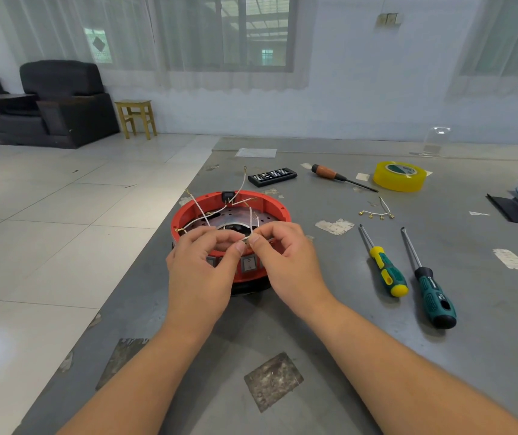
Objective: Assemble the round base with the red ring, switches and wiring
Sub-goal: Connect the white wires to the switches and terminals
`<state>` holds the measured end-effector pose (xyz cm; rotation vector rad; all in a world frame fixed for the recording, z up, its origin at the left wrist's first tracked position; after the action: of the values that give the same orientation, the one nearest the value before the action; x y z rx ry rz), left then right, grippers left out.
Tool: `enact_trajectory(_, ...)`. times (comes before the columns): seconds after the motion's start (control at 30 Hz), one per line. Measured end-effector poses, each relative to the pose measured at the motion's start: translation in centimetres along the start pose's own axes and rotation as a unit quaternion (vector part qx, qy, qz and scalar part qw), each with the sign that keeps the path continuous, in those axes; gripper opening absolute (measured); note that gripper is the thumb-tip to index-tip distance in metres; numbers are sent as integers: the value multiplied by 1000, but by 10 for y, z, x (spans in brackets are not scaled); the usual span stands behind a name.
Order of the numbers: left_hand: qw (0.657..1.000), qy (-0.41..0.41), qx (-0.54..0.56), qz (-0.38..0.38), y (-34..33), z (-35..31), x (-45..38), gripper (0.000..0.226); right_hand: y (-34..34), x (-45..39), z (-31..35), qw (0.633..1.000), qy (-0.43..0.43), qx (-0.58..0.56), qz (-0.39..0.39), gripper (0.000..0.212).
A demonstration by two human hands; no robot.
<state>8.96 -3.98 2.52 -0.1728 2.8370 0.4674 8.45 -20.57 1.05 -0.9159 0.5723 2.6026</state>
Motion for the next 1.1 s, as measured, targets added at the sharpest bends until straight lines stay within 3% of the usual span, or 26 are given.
enact_trajectory(0.13,999,-31,-36,1,0,-4,4,30,7,-5,4,1000,17,15,-1,11)
enact_trajectory(0.23,999,-9,-41,-6,2,2,1,25,7,-6,8,999,35,16,21,8)
enact_trajectory(0.4,997,-43,-61,-26,3,3,1,17,4,-10,12,995,81,8,59,7)
enact_trajectory(0.53,989,-82,-122,-7,0,2,-6,10,11,-15,0,998,50,-4,46,5)
enact_trajectory(0.67,954,-117,-274,38,-6,12,-13,45,21,-18,-14,999,21,37,26,10)
enact_trajectory(0.83,944,-112,-304,57,-10,19,-16,33,22,-20,-22,996,9,78,40,14)
enact_trajectory(1.0,954,-115,-273,58,-7,20,-19,27,14,-21,-14,967,94,214,99,15)
enact_trajectory(1.1,954,-123,-267,60,-7,19,-19,27,19,-21,-6,950,137,268,78,14)
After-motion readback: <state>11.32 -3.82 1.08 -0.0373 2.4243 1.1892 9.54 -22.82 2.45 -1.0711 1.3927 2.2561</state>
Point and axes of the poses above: each hand's wrist, its own x-axis away from the middle knuckle, its own y-axis out of the back of the hand, z = x × y, the point moved 8 cm from there along -x, towards the middle knuckle, and after that the axes turned 14 degrees about y, right-handed, at the moved point
